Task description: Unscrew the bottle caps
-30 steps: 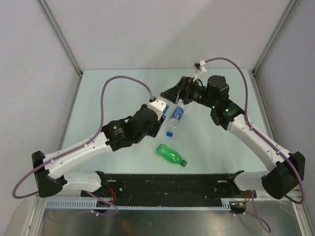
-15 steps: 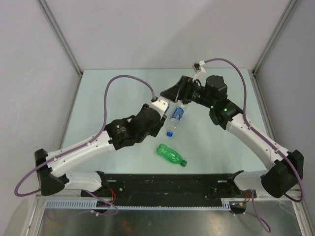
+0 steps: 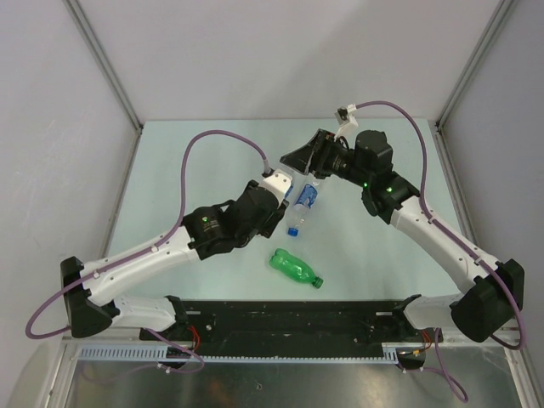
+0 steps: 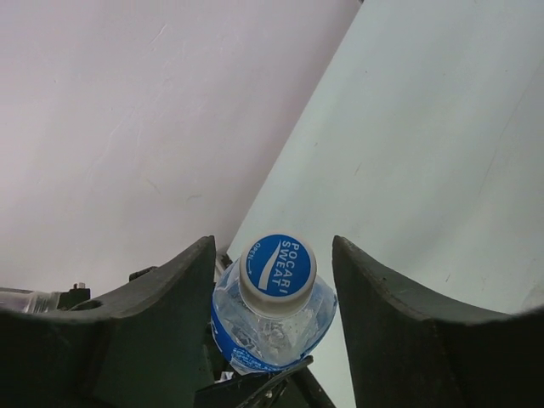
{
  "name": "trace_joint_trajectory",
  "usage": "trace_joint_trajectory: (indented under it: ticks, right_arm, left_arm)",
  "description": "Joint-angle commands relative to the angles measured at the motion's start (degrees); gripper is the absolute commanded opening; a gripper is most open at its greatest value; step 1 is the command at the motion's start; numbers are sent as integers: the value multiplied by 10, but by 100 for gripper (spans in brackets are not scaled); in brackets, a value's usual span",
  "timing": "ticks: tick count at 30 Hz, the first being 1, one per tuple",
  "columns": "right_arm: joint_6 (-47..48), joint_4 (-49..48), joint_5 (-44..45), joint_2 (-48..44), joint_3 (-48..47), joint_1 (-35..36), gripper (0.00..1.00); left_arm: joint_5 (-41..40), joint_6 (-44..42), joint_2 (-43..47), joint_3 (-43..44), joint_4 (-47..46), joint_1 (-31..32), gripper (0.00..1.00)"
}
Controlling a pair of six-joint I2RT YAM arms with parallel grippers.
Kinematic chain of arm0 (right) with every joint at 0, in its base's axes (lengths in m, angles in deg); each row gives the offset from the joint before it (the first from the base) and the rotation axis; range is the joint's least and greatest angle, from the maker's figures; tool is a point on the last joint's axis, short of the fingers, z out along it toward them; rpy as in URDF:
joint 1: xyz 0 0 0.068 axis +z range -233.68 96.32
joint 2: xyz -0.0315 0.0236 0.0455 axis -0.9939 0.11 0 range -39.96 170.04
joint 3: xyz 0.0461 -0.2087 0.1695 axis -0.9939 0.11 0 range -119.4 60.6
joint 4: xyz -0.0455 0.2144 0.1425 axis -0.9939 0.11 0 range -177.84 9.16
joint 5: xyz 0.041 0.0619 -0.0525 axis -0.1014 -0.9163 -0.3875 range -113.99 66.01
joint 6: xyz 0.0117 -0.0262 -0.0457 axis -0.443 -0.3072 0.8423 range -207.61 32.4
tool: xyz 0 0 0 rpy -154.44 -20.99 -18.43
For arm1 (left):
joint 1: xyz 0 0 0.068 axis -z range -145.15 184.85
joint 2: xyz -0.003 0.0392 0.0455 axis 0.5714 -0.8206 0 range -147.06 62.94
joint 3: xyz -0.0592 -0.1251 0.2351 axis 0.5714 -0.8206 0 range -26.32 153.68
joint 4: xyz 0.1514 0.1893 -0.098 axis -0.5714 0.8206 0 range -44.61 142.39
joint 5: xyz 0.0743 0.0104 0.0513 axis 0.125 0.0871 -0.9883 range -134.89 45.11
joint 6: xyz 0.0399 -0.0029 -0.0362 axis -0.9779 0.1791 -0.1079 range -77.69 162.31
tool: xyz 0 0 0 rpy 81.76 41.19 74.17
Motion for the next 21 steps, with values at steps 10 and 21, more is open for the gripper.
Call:
trace_joint_trajectory:
  ticks: [10, 21]
  right_arm:
    - [-5, -16, 15, 0, -26, -3, 4]
    - [49, -18, -8, -12, -25, -1, 0]
  left_arm:
    - [-13, 7, -3, 11, -8, 6, 0]
    - [18, 7, 16, -9, -24, 6, 0]
